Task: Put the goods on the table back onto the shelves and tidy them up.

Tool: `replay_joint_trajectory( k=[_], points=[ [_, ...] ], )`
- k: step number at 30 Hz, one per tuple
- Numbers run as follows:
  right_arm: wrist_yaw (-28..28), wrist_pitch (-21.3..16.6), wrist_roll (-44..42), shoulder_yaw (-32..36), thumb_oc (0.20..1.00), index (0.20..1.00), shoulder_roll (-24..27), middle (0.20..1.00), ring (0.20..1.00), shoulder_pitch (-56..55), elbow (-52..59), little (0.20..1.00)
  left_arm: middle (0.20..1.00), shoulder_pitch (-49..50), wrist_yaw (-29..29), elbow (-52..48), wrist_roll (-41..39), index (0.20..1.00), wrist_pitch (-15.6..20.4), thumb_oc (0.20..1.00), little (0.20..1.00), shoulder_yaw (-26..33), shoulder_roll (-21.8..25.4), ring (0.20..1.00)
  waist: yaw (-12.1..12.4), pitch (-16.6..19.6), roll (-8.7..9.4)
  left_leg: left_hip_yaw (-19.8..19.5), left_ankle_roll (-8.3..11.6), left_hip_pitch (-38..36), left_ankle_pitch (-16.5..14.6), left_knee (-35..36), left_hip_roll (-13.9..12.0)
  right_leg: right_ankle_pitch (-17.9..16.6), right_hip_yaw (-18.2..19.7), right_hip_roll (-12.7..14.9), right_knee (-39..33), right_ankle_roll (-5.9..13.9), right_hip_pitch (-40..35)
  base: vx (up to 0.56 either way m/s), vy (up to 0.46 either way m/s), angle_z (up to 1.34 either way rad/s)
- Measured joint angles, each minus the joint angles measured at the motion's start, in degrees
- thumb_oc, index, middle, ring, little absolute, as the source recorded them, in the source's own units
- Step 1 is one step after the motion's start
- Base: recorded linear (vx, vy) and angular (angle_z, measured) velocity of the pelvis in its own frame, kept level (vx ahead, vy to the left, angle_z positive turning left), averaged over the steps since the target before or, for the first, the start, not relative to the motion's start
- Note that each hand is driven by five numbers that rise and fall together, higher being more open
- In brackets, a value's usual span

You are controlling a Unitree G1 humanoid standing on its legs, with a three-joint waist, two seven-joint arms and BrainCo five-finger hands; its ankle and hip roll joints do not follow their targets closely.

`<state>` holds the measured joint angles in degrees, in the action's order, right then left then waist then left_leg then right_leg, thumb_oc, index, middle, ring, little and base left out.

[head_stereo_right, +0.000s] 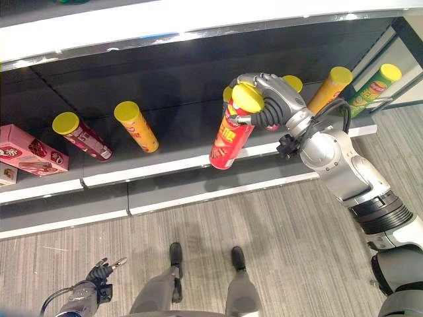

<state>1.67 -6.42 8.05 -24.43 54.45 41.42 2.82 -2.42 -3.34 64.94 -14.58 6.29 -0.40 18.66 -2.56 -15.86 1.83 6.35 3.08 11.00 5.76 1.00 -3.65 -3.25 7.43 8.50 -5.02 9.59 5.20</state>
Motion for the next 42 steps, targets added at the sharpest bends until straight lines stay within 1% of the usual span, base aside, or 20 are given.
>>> replay_joint_trajectory(
  k=[2,3,4,5,7,9,10,13,14,15,17,18,20,22,27,28,30,32,40,42],
  points=[
    [0.57,0.91,2.67,-2.59,0.200,0.200,-3.19,0.200,0.200,1.44,-0.69,0.200,1.000,-0.09,-0.22,-0.42,-0.02,1.000,0.03,1.000,1.000,-0.09,-0.32,1.000,-0.05,-0.06,-0.10,-0.74,0.06,0.42,-0.01,-0.71,-0.12,0.12,-0.53,-0.17,0.00,-0.15,-0.11,-0.05,-0.035,0.13],
    [0.44,0.82,3.29,-3.98,0.200,0.200,-3.27,0.200,0.200,1.72,-0.81,0.200,1.000,-1.01,-0.22,-0.47,-0.02,1.000,0.03,1.000,1.000,-0.20,-0.61,1.000,-0.24,-0.21,-0.38,-1.27,0.15,0.94,-0.07,-1.05,-0.22,0.15,-1.50,-0.17,0.00,-0.20,-0.22,-0.15,-0.056,0.33],
    [0.90,0.87,5.20,-5.87,0.200,0.200,-4.71,0.200,0.200,3.32,-2.72,0.200,1.000,-1.03,-0.57,-1.02,-0.26,1.000,0.17,1.000,1.000,-0.74,-0.50,1.000,0.87,-0.70,-0.94,-2.06,0.30,1.79,0.16,-1.77,0.03,0.47,-2.23,-0.26,0.36,-0.30,-0.16,-0.17,-0.054,0.45],
    [1.22,1.13,7.86,-8.74,0.200,0.200,-6.33,0.200,0.200,6.82,-6.48,0.200,1.000,-1.39,-1.04,-1.38,-0.33,1.000,0.28,1.000,1.000,-2.06,-0.48,1.000,0.77,-1.11,-1.71,-2.85,0.34,3.34,0.13,-3.14,0.09,0.87,-3.28,-0.25,0.97,-0.47,0.44,-0.09,-0.007,0.47],
    [1.96,2.40,11.76,-9.28,0.200,0.200,-7.42,0.200,0.200,9.66,-10.93,0.200,1.000,-3.23,-1.08,-1.48,-0.50,1.000,0.15,1.000,1.000,-3.05,-1.30,1.000,1.50,-2.40,-3.85,-4.45,0.52,5.35,-0.02,-3.78,0.23,1.69,-5.11,-0.21,2.58,-0.56,1.69,-0.04,-0.001,0.49],
    [2.69,3.10,12.97,-9.24,0.200,0.200,-7.52,0.200,0.200,10.16,-11.62,0.200,1.000,-3.27,-1.39,-1.59,-0.52,1.000,0.16,1.000,1.000,-2.97,-1.42,1.000,3.11,-3.42,-5.02,-4.77,0.68,6.37,-0.12,-4.12,0.71,2.69,-5.12,0.11,4.87,-0.41,3.40,-0.01,-0.001,0.23],
    [2.74,3.13,13.34,-9.31,0.200,0.200,-7.68,0.200,0.200,10.15,-11.59,0.200,1.000,-2.61,-1.74,-1.23,-0.53,1.000,-0.09,1.000,1.000,-2.83,-1.26,1.000,3.20,-3.97,-5.19,-4.95,0.59,6.40,-0.06,-4.11,1.18,3.09,-5.14,0.37,5.71,-0.22,3.60,0.00,0.000,0.12],
    [3.26,3.41,13.65,-9.10,0.200,0.200,-8.13,0.200,0.200,10.32,-11.41,0.200,1.000,-1.26,-2.19,-0.82,-0.53,1.000,-0.12,1.000,1.000,-2.88,-0.67,1.000,3.53,-4.62,-4.50,-4.82,0.06,6.75,0.31,-4.50,2.42,3.73,-5.15,1.69,6.73,0.47,4.17,-0.04,0.004,0.10],
    [3.81,3.52,14.47,-8.87,0.200,0.200,-8.03,0.200,0.200,10.66,-11.41,0.200,1.000,-1.97,-2.25,-0.78,-0.53,1.000,-0.13,1.000,1.000,-2.85,-0.65,1.000,3.20,-5.44,-4.37,-4.99,0.06,7.05,0.29,-4.87,2.78,3.95,-5.32,1.95,7.14,0.52,4.27,-0.04,-0.025,0.13],
    [4.26,3.66,14.93,-8.83,0.200,0.200,-8.66,0.200,0.200,10.75,-11.84,0.200,1.000,-2.36,-2.23,-0.90,-0.53,1.000,0.17,1.000,1.000,-2.90,-0.58,1.000,3.71,-6.19,-4.47,-5.01,0.05,7.47,0.30,-5.30,3.07,4.06,-5.45,2.19,7.42,0.68,4.45,-0.07,-0.030,0.16],
    [5.29,4.02,16.40,-8.92,0.200,0.200,-11.07,0.200,0.200,11.37,-13.71,0.200,1.000,-2.68,-2.26,-0.83,-0.52,1.000,0.21,1.000,1.000,-2.97,-0.54,1.000,3.63,-6.62,-4.98,-5.77,0.04,8.28,0.30,-5.74,3.19,4.14,-6.48,2.23,7.62,0.72,4.86,-0.06,-0.019,0.15],
    [5.82,4.38,16.83,-8.89,0.200,0.200,-11.86,0.200,0.200,12.64,-15.13,0.200,1.000,-3.77,-2.26,-0.87,-0.52,1.000,0.08,1.000,1.000,-2.99,-0.64,1.000,3.84,-7.28,-5.69,-6.05,0.05,9.35,0.29,-6.24,2.99,4.17,-6.65,2.05,8.07,0.67,5.72,-0.03,-0.001,0.12],
    [6.83,4.71,17.25,-8.89,0.200,0.200,-12.00,0.200,0.200,13.04,-16.07,0.200,1.000,-4.37,-2.39,-0.92,-0.52,1.000,0.10,1.000,1.000,-3.01,-0.65,1.000,4.69,-7.90,-6.45,-6.21,0.02,9.88,0.32,-6.35,3.04,4.69,-6.66,2.10,9.40,0.57,6.70,-0.02,0.007,0.08],
    [7.83,4.74,17.45,-8.89,0.200,0.200,-12.26,0.200,0.200,13.05,-16.58,0.200,1.000,-4.36,-2.86,-0.78,-0.53,1.000,0.07,1.000,1.000,-3.13,-0.63,1.000,4.65,-8.19,-6.58,-6.22,-0.06,9.94,0.38,-6.37,3.40,5.30,-6.65,2.33,10.51,0.78,7.20,-0.02,0.008,0.04],
    [10.08,5.92,18.92,-8.81,0.200,0.200,-12.25,0.200,0.200,14.62,-18.71,0.200,1.000,-4.51,-3.32,-1.04,-0.52,1.000,0.24,1.000,1.000,-4.14,-0.59,1.000,4.60,-8.31,-6.68,-6.14,-0.09,10.38,0.40,-6.47,3.87,5.80,-6.63,2.94,11.61,0.96,8.09,0.00,0.001,0.01],
    [11.36,5.57,20.04,-9.10,0.200,0.200,-12.45,0.200,0.200,16.50,-21.68,0.200,1.000,-4.61,-3.52,-1.34,-0.52,1.000,0.47,1.000,1.000,-5.15,-0.44,1.000,4.54,-8.48,-7.03,-6.12,-0.10,11.35,0.40,-7.32,3.95,6.19,-6.62,2.95,12.61,1.09,9.08,-0.02,0.024,0.05],
    [13.42,7.28,21.57,-8.72,0.200,0.200,-12.25,0.200,0.200,18.62,-24.95,0.200,1.000,-5.17,-3.56,-1.73,-0.53,1.000,0.78,1.000,1.000,-6.25,-0.48,1.000,4.58,-8.92,-7.75,-6.30,-0.13,12.18,0.43,-7.48,4.07,6.67,-6.66,2.99,13.92,1.13,10.30,0.00,0.004,0.07],
    [14.53,8.40,22.64,-8.70,0.200,0.200,-12.13,0.200,0.200,19.18,-26.03,0.200,1.000,-5.02,-3.61,-1.69,-0.53,1.000,0.80,1.000,1.000,-6.28,-0.44,1.000,4.58,-9.00,-7.88,-6.32,-0.13,12.52,0.43,-7.62,4.20,6.94,-6.63,3.10,14.54,1.21,10.83,0.00,0.000,0.00],
    [17.96,8.61,23.62,-8.82,0.200,0.200,-11.32,0.200,0.200,23.99,-28.67,0.200,1.000,-5.09,-3.83,-1.98,-0.53,1.000,1.23,1.000,1.000,-6.46,-0.31,1.000,4.56,-10.07,-10.07,-6.20,-0.17,13.96,0.46,-8.12,4.87,8.38,-6.48,3.87,17.58,1.45,13.48,0.00,0.000,0.00],
    [18.60,8.69,24.02,-8.82,0.200,0.200,-11.30,0.200,0.200,24.50,-29.25,0.200,1.000,-5.12,-3.86,-1.99,-0.53,1.000,1.26,1.000,1.000,-6.48,-0.25,1.000,4.56,-10.09,-10.11,-6.20,-0.24,14.59,0.51,-8.20,4.87,8.56,-6.44,3.87,18.20,1.51,14.37,0.00,0.000,0.00]
  ],
)
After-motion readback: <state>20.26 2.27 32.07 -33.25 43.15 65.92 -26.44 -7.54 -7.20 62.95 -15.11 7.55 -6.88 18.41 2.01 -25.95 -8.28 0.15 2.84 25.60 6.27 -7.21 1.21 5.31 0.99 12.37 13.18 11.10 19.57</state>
